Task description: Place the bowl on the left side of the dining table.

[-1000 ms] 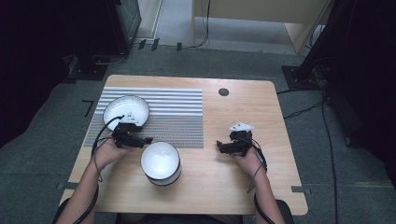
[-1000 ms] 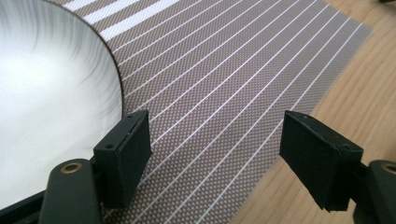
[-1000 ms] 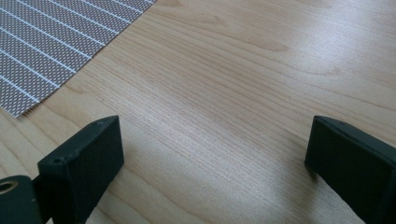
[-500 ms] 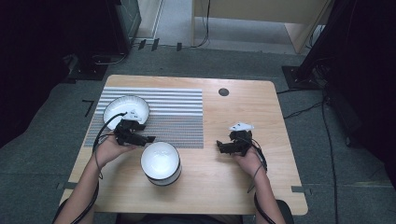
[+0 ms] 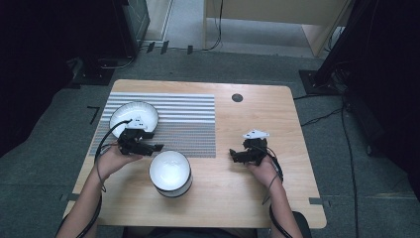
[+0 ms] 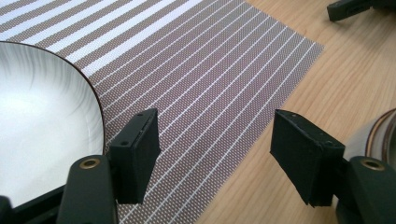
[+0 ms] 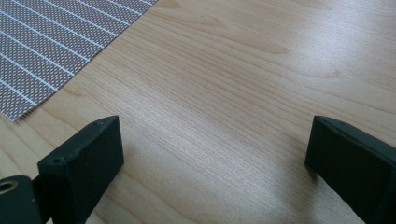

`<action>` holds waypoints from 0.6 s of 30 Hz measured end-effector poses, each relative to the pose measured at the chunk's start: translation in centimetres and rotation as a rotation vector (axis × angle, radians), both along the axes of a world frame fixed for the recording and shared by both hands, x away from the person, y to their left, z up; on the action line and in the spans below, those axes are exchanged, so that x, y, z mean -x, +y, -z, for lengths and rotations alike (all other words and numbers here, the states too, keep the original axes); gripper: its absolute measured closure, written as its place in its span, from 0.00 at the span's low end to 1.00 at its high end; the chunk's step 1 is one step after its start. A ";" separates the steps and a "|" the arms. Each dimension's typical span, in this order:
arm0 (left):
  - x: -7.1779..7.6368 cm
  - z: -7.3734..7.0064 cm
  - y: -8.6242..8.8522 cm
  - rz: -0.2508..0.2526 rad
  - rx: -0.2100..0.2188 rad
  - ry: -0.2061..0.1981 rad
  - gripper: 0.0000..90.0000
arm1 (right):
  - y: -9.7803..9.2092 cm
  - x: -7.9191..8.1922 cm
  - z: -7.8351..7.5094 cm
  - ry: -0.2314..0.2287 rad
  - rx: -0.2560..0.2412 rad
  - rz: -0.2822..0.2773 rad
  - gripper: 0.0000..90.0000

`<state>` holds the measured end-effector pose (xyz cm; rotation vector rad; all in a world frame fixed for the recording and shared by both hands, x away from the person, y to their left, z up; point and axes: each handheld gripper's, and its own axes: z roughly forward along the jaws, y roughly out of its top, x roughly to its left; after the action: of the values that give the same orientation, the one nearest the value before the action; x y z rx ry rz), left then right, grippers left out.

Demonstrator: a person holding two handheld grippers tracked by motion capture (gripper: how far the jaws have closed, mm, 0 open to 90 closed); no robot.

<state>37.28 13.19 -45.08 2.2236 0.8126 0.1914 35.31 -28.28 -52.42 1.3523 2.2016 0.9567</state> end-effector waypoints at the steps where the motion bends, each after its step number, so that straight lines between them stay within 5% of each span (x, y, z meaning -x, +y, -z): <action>1: 0.0 -0.1 0.0 -0.003 0.003 0.009 0.34 | 0.0 0.0 0.0 0.000 0.000 0.001 0.04; 6: -0.1 -0.4 0.0 -0.020 0.001 0.067 0.33 | 0.0 0.0 0.0 -0.001 0.001 -0.001 0.04; 18: 0.4 -1.3 0.2 -0.008 0.004 0.046 0.31 | 0.0 -0.1 0.0 -0.003 0.001 -0.003 0.04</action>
<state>36.91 13.34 -43.81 2.2284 0.8458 0.1422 35.39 -28.26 -52.44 1.3469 2.2020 0.9580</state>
